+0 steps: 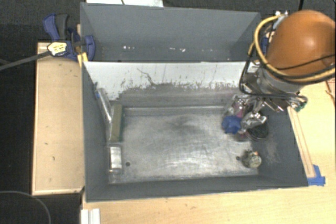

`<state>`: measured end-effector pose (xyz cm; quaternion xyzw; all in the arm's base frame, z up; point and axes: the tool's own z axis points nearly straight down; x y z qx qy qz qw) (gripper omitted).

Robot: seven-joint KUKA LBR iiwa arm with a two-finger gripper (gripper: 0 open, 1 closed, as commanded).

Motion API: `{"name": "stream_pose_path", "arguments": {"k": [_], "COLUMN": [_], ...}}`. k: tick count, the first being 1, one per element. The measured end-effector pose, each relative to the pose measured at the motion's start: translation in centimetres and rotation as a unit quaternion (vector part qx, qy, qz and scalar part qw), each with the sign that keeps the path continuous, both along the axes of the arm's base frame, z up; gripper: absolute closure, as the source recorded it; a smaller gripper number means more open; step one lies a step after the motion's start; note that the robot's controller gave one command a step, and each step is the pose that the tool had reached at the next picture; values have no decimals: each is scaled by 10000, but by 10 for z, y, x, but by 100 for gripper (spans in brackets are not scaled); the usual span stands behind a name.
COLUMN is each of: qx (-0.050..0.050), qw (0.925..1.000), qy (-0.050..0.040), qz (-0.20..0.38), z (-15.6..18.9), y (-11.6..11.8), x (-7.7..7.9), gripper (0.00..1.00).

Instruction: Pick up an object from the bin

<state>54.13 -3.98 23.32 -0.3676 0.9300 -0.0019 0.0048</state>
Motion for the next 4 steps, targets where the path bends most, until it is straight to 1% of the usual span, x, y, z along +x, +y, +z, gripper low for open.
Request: {"name": "stream_pose_path", "arguments": {"k": [1, 2, 3, 4], "qx": [8, 12, 11, 1], "qw": [10000, 9996, 9991, 9991], "qy": [38, 78, 31, -8], "qz": [-19, 263, 429, 427], "z": [-4, -135, -163, -158], "y": [0, 9, -21, -21], "x": [-1, -7, 6, 8], "gripper": [0, 0, 0, 100]}}
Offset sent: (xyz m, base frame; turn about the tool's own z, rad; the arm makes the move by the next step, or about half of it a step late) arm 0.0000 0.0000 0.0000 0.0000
